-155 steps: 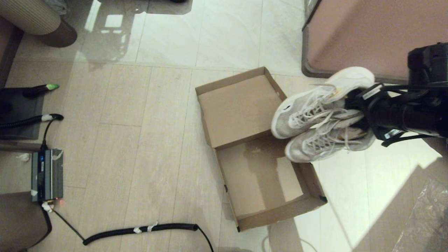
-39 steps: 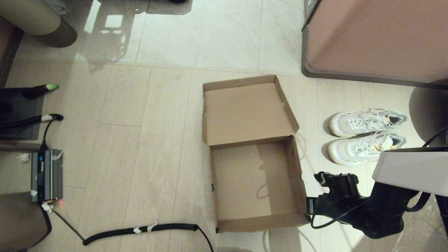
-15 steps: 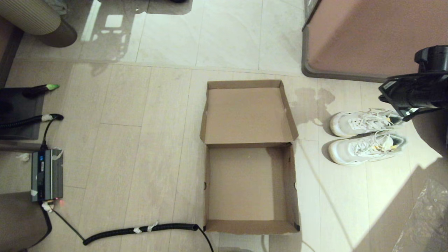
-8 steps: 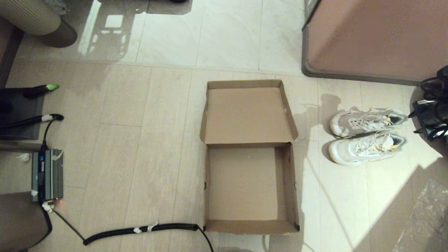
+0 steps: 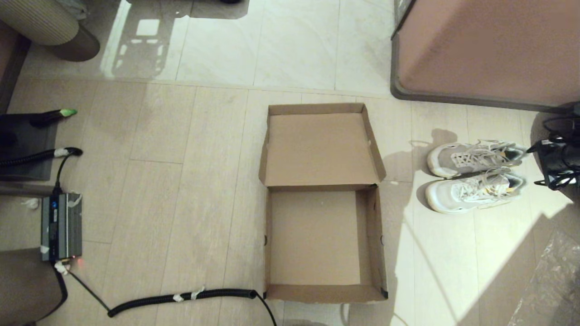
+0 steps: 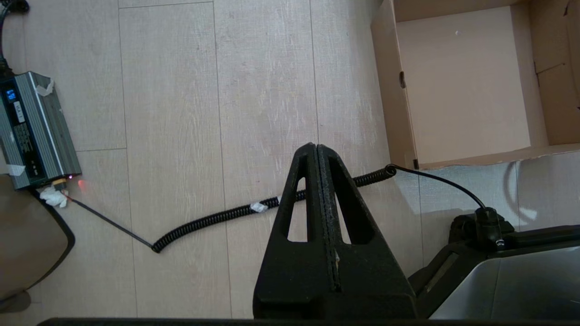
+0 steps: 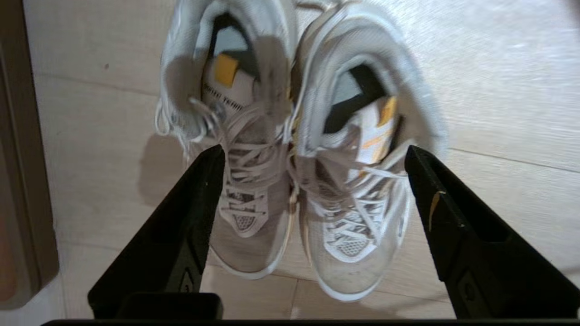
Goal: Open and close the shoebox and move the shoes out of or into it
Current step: Put the shoes into the shoe box
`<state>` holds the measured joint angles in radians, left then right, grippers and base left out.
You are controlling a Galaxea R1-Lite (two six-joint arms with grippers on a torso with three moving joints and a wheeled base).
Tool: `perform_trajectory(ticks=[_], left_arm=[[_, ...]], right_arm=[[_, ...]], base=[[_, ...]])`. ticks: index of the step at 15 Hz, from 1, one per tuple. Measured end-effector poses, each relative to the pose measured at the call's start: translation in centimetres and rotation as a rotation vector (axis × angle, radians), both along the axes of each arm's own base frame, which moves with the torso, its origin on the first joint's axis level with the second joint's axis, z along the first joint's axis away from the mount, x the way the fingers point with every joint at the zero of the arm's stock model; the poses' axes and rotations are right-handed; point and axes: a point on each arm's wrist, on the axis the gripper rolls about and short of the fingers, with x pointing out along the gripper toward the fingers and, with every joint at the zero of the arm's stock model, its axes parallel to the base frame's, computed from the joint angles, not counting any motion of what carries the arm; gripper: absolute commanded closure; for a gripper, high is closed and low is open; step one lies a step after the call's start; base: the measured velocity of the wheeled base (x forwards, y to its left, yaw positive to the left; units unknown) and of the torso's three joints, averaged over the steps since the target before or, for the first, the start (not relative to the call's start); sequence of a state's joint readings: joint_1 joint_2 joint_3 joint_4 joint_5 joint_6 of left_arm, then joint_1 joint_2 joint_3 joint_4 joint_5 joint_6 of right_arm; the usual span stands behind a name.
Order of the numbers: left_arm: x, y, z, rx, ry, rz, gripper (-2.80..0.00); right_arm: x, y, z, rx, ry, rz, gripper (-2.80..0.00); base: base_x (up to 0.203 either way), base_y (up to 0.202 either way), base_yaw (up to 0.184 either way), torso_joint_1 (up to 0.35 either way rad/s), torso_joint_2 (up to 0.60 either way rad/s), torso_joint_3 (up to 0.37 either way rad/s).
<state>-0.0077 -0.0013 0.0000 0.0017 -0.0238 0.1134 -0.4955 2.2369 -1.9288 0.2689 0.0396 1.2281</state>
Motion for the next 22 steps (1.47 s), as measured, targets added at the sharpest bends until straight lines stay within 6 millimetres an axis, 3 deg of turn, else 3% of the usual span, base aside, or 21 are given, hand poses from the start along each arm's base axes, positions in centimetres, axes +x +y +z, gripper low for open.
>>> perform_trajectory(ticks=[10,18,19,22], left_arm=[[0.0,0.0,0.0,0.002,0.001,0.002,0.0],[0.0,0.0,0.0,0.002,0.001,0.002,0.0],[0.0,0.0,0.0,0.002,0.001,0.003,0.0],[0.0,0.0,0.0,0.003,0.001,0.003,0.0]], right_arm=[[3.9,-1.5,-4.6,-0.011,-0.134,0.124,-2.8],[7.0,-1.4,-7.9,-0.192,-0.252,0.179,-2.8],[7.3,-1.4,-8.3,-0.21,-0.262,0.167,0.0],[7.6,-1.6,-9.7,-0.223,-0.237,0.121,0.0]], base=[[0.0,0.0,0.0,0.0,0.0,0.0],[0.0,0.0,0.0,0.0,0.0,0.0],[0.0,0.0,0.0,0.0,0.0,0.0],[0.0,0.0,0.0,0.0,0.0,0.0]])
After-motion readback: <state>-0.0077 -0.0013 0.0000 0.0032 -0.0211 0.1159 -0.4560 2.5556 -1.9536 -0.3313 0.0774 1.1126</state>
